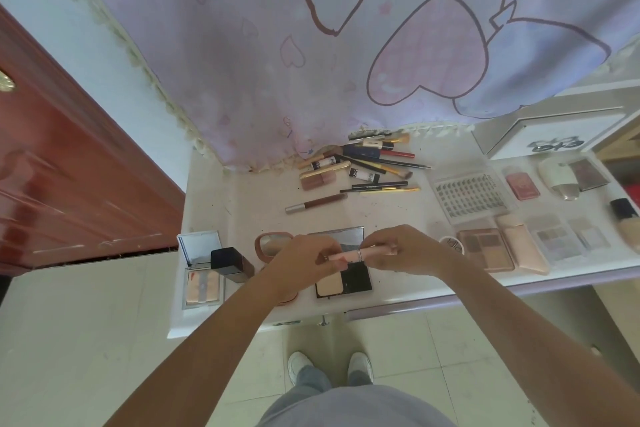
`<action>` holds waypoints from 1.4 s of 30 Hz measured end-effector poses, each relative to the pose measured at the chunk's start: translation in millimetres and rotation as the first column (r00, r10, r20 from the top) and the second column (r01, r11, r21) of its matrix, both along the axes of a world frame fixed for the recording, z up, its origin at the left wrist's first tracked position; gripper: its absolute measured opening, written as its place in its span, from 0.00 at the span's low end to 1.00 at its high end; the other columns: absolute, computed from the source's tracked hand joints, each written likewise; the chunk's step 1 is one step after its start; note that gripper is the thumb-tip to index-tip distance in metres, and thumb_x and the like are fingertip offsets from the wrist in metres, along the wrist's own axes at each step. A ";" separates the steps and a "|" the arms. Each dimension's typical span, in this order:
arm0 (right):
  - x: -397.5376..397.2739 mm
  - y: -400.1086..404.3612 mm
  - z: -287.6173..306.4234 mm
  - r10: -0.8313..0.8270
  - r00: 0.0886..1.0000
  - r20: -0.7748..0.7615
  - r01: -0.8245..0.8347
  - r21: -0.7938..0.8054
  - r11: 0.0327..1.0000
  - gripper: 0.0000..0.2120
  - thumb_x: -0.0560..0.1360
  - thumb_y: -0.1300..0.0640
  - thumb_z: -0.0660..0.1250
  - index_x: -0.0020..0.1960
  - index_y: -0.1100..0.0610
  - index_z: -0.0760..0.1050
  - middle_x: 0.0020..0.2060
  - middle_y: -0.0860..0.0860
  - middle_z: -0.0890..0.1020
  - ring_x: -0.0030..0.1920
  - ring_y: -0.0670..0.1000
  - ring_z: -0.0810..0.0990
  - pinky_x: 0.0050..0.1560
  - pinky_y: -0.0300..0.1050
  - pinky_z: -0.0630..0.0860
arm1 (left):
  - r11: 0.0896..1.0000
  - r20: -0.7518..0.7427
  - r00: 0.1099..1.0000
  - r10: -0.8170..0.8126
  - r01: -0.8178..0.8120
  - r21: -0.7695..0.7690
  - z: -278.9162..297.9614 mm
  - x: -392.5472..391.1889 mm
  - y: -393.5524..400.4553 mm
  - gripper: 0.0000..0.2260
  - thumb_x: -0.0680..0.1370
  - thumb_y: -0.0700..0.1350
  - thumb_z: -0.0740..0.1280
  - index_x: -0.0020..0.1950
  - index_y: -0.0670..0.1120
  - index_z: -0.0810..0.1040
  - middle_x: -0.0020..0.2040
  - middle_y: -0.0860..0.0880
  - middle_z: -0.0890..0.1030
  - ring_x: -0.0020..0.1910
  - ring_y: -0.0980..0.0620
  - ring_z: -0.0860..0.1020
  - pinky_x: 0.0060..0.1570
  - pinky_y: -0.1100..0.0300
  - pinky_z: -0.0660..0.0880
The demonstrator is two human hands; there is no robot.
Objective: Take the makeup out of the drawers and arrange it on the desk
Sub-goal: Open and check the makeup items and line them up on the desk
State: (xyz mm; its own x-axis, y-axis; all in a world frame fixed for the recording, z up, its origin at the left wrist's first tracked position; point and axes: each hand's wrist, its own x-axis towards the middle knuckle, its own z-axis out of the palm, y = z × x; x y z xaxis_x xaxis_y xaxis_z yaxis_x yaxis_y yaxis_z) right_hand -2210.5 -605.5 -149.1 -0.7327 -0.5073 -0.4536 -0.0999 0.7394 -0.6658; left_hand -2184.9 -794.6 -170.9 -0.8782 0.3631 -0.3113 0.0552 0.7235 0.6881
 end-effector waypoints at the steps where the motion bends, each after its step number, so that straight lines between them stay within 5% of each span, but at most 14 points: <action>1: 0.5 -0.2 -2.1 0.001 1.000 0.001 -0.001 0.009 1.000 0.10 0.74 0.59 0.66 0.55 0.55 0.77 0.36 0.40 0.75 0.32 0.37 0.74 0.32 0.25 0.69 | 1.000 -0.009 1.000 -0.019 0.019 -0.012 -1.3 0.8 0.6 0.09 0.76 0.47 0.66 0.53 0.45 0.79 0.39 0.53 0.75 0.38 0.56 0.72 0.40 0.66 0.68; 6: 2.6 -0.6 -6.3 -0.016 0.999 0.033 0.014 0.040 0.999 0.12 0.75 0.58 0.65 0.58 0.56 0.77 0.40 0.43 0.75 0.36 0.39 0.72 0.34 0.25 0.68 | 0.998 0.008 0.999 -0.046 0.046 -0.039 -6.7 3.4 1.6 0.11 0.77 0.48 0.64 0.54 0.43 0.79 0.41 0.49 0.76 0.39 0.54 0.71 0.39 0.64 0.65; 10: 4.7 -2.0 -10.9 -0.003 0.999 0.049 -0.001 0.078 0.997 0.12 0.75 0.59 0.64 0.58 0.57 0.77 0.48 0.50 0.80 0.48 0.49 0.76 0.52 0.39 0.72 | 1.000 0.059 0.998 -0.029 0.029 -0.011 -9.5 6.2 3.2 0.11 0.77 0.48 0.64 0.53 0.43 0.79 0.42 0.45 0.79 0.40 0.49 0.75 0.44 0.56 0.72; 15: 3.2 -13.3 -12.0 0.059 0.993 0.099 -0.070 0.115 0.991 0.14 0.75 0.57 0.64 0.60 0.57 0.75 0.55 0.53 0.80 0.55 0.51 0.76 0.56 0.40 0.71 | 1.000 0.128 0.991 0.024 -0.024 -0.002 -11.8 8.7 0.3 0.13 0.76 0.50 0.65 0.56 0.44 0.75 0.51 0.45 0.81 0.45 0.48 0.79 0.52 0.51 0.77; 20: -17.9 -31.9 -5.3 0.060 0.998 -0.019 -0.057 0.121 0.991 0.13 0.75 0.57 0.65 0.58 0.57 0.76 0.49 0.51 0.80 0.44 0.44 0.75 0.40 0.25 0.68 | 0.987 -0.046 0.988 0.146 -0.149 -0.060 4.9 4.0 -26.7 0.16 0.77 0.52 0.62 0.62 0.46 0.73 0.56 0.50 0.78 0.48 0.57 0.74 0.53 0.64 0.72; 24: -58.8 -76.4 2.0 0.095 0.988 -0.122 -0.073 0.173 0.982 0.13 0.76 0.58 0.61 0.60 0.56 0.76 0.57 0.53 0.78 0.58 0.51 0.75 0.54 0.36 0.69 | 0.923 -0.206 0.908 0.365 -0.381 -0.045 21.2 -1.3 -76.0 0.15 0.78 0.48 0.62 0.63 0.44 0.73 0.56 0.50 0.77 0.48 0.58 0.73 0.54 0.64 0.70; 27: -90.5 -125.7 -5.9 0.244 0.941 -0.233 -0.152 0.352 0.923 0.13 0.75 0.58 0.60 0.58 0.58 0.75 0.57 0.55 0.78 0.57 0.55 0.76 0.55 0.45 0.72 | 0.853 -0.268 0.841 0.470 -0.511 -0.108 24.0 -9.5 -115.9 0.14 0.78 0.47 0.61 0.61 0.42 0.74 0.57 0.47 0.79 0.51 0.52 0.77 0.53 0.63 0.69; 36: -130.0 -254.8 -44.3 0.582 0.769 -0.266 -0.315 0.635 0.706 0.10 0.76 0.59 0.61 0.57 0.58 0.73 0.57 0.55 0.76 0.59 0.55 0.75 0.54 0.46 0.73 | 0.797 -0.083 0.870 0.487 -0.481 -0.366 -26.3 -30.9 -205.5 0.15 0.81 0.46 0.57 0.65 0.44 0.72 0.64 0.46 0.75 0.63 0.48 0.72 0.63 0.59 0.65; 42: -147.8 -304.1 -59.5 0.625 0.751 -0.214 -0.345 0.680 0.647 0.10 0.76 0.60 0.61 0.56 0.56 0.73 0.56 0.53 0.76 0.58 0.54 0.75 0.51 0.42 0.72 | 0.860 0.147 0.849 0.507 -0.486 -0.158 -62.5 -48.5 -247.7 0.16 0.81 0.46 0.57 0.68 0.47 0.70 0.69 0.49 0.71 0.68 0.52 0.68 0.66 0.64 0.61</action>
